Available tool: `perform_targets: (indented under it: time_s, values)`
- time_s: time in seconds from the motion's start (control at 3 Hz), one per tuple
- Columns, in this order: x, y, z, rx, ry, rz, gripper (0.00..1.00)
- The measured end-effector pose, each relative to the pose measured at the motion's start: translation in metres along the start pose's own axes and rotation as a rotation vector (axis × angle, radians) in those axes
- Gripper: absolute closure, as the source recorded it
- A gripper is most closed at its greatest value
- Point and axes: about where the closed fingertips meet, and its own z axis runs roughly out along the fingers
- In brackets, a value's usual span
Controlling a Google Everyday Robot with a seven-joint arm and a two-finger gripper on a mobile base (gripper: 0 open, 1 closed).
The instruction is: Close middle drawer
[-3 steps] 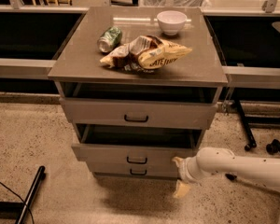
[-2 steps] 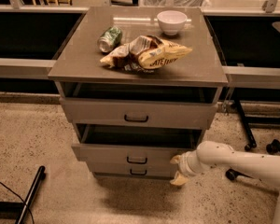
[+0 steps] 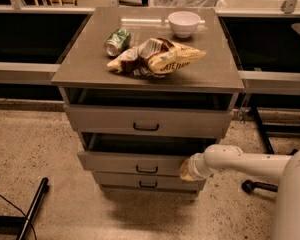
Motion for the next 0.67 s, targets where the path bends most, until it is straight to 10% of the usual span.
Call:
perform_targets:
  time_s: [0.67]
  values:
    - [0.0, 0.0001, 0.0, 0.0, 0.0, 0.0, 0.04]
